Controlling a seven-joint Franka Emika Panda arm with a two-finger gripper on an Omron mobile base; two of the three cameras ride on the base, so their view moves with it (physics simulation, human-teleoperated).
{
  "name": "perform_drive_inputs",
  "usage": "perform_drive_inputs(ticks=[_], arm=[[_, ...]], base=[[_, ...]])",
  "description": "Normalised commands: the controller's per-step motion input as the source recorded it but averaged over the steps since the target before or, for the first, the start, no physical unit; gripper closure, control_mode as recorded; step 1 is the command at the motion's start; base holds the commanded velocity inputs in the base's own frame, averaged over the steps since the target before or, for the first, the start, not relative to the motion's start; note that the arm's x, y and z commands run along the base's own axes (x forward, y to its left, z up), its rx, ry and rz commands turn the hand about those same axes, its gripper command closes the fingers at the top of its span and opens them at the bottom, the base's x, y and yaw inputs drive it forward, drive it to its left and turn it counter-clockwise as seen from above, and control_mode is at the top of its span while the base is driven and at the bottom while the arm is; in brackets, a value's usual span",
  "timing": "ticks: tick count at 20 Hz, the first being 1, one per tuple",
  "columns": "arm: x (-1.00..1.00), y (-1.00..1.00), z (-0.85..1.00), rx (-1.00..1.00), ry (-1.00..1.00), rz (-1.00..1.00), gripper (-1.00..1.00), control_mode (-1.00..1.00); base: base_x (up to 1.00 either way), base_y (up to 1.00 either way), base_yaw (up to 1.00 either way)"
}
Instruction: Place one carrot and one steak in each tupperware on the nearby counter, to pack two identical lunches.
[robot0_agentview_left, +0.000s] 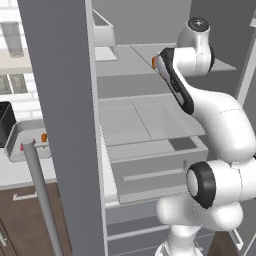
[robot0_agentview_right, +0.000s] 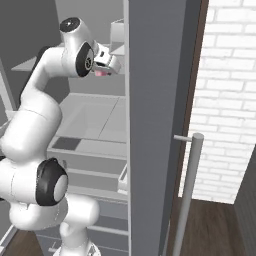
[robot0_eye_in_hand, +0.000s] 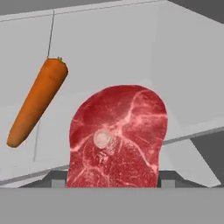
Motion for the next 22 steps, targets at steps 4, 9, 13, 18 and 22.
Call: perform_drive_inputs(ticks=[4,9,13,18,22], arm=[[-1.00,0.16,-0.01,0.00,0.00,0.12,1.00,-1.00],[-1.00,0.03,-0.04,0.00,0.01,0.13,1.00,-1.00],[-1.00,0.10,-0.21,0.00,0.08,0.11,1.00,-1.00],[-1.00,0.21,-0.19,0.00,0.09,0.08,1.00,-1.00],[-1.00,0.14,-0.34,0.00,0.14,0.07,1.00,-1.00]], base=[[0.00,0.00,0.00],[0.00,0.00,0.00],[0.00,0.00,0.00],[0.00,0.00,0.00],[0.00,0.00,0.00]])
